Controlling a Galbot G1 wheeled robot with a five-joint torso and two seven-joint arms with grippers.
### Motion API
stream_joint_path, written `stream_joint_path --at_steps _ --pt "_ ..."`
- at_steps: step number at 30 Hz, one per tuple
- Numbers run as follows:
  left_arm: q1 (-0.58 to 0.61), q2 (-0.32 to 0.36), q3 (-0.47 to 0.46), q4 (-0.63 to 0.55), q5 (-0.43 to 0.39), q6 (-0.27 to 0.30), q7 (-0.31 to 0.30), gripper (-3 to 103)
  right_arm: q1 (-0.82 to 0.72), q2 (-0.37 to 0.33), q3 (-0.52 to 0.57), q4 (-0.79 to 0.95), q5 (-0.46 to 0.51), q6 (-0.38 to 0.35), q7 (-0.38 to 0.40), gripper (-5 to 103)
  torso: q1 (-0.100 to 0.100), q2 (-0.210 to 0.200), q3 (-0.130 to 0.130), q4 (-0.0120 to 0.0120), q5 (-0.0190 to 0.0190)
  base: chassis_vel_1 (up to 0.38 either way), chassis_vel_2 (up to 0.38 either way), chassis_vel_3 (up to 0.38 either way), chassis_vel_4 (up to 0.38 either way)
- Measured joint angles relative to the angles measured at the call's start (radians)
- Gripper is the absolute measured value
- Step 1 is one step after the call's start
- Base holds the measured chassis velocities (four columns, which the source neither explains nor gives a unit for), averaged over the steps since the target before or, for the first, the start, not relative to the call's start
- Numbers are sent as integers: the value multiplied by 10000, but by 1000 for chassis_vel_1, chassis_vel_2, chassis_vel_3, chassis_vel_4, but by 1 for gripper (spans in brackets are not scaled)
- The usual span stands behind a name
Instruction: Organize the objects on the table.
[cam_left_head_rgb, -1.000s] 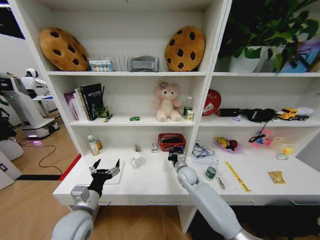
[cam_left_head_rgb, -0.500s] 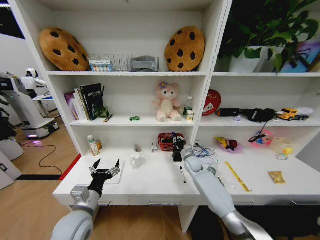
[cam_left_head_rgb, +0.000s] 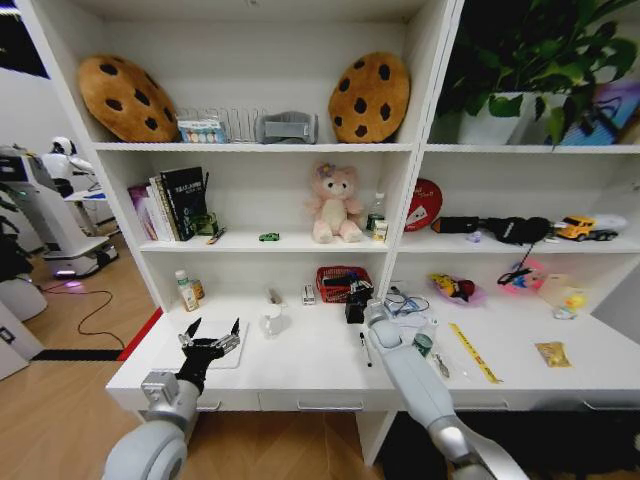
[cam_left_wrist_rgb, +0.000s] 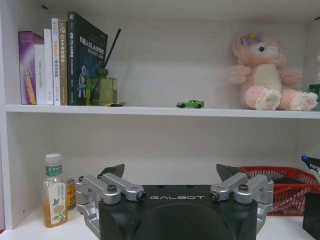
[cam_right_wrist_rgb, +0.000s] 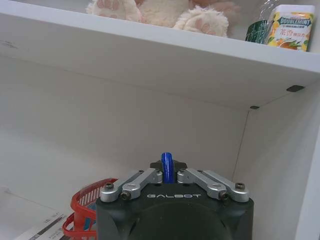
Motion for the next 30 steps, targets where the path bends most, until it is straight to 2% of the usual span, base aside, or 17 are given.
stream_joint_path --at_steps 14,22,23,24,27,28,29,30 --pt "0 1 0 0 0 0 0 100 207 176 -28 -383 -156 74 8 8 0 0 0 -3 0 0 0 0 0" --pt "0 1 0 0 0 0 0 100 57 143 -50 -337 -31 -111 338 8 0 0 0 -3 0 0 0 0 0" --pt "0 0 0 0 0 0 0 100 35 142 -67 -320 -31 -110 383 13 -1 0 0 -3 0 0 0 0 0" --pt "1 0 0 0 0 0 0 100 23 133 -100 -285 -30 -79 423 24 -1 0 0 -3 0 0 0 0 0" --pt "0 0 0 1 0 0 0 100 12 98 -174 -171 -33 -64 493 29 0 0 0 -2 0 0 0 0 0" --pt "0 0 0 0 0 0 0 100 -11 55 -244 -43 -33 -80 598 40 0 0 -1 -2 0 0 0 0 0" --pt "0 0 0 0 0 0 0 100 -11 55 -244 -43 -33 -80 598 40 0 0 -1 -2 0 0 0 0 0" --pt "0 0 0 0 0 0 0 100 -58 3 -310 142 -33 -137 759 46 0 0 0 -2 0 0 0 0 0"
